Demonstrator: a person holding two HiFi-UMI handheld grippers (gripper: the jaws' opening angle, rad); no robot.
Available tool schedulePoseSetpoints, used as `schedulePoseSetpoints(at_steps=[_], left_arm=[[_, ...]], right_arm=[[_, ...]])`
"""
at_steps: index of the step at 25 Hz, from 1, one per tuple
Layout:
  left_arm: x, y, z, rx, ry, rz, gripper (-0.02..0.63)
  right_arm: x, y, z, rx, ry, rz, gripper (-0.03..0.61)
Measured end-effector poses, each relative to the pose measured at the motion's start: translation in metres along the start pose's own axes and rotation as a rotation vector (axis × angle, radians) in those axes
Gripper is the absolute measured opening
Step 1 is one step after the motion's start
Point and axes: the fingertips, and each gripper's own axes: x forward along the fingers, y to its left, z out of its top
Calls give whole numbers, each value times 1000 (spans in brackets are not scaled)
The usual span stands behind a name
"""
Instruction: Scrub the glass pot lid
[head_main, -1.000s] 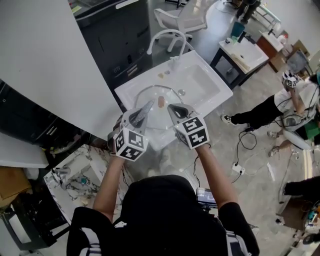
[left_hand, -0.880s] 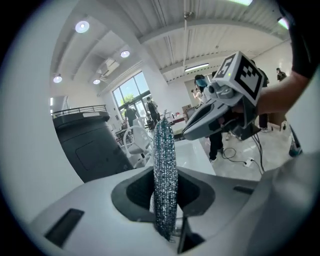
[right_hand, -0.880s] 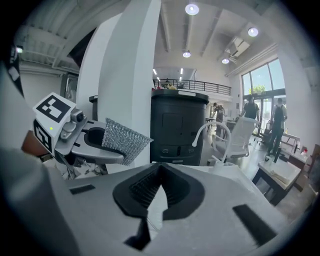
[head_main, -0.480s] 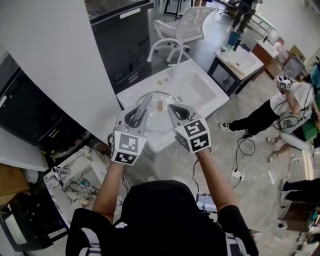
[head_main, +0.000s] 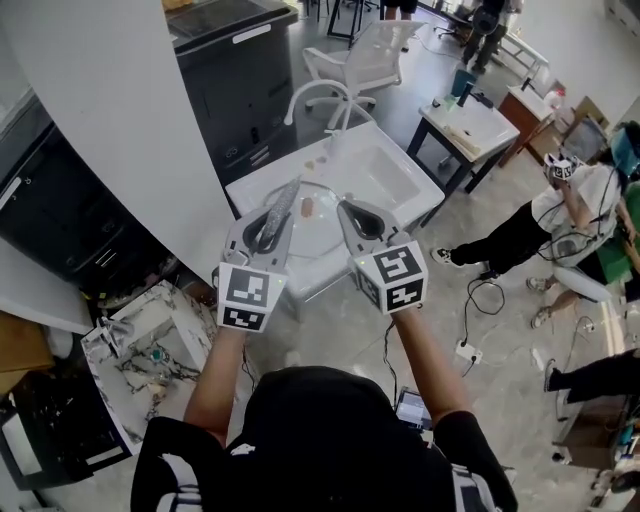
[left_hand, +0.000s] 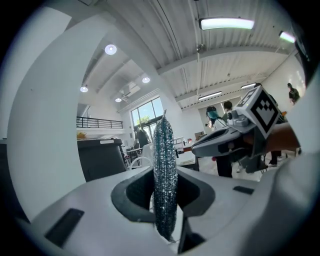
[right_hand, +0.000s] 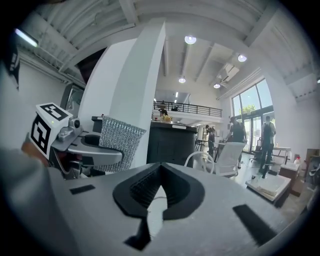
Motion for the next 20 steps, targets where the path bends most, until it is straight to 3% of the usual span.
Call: schedulePoseSetpoints(at_steps=[6, 20], left_arm=[[-23, -32, 19, -35, -32, 34, 71], [-72, -99, 32, -22, -47, 101, 71]], right_arm=[[-45, 4, 7, -2, -38, 19, -3], [-121, 23, -8, -17, -64, 70, -3]])
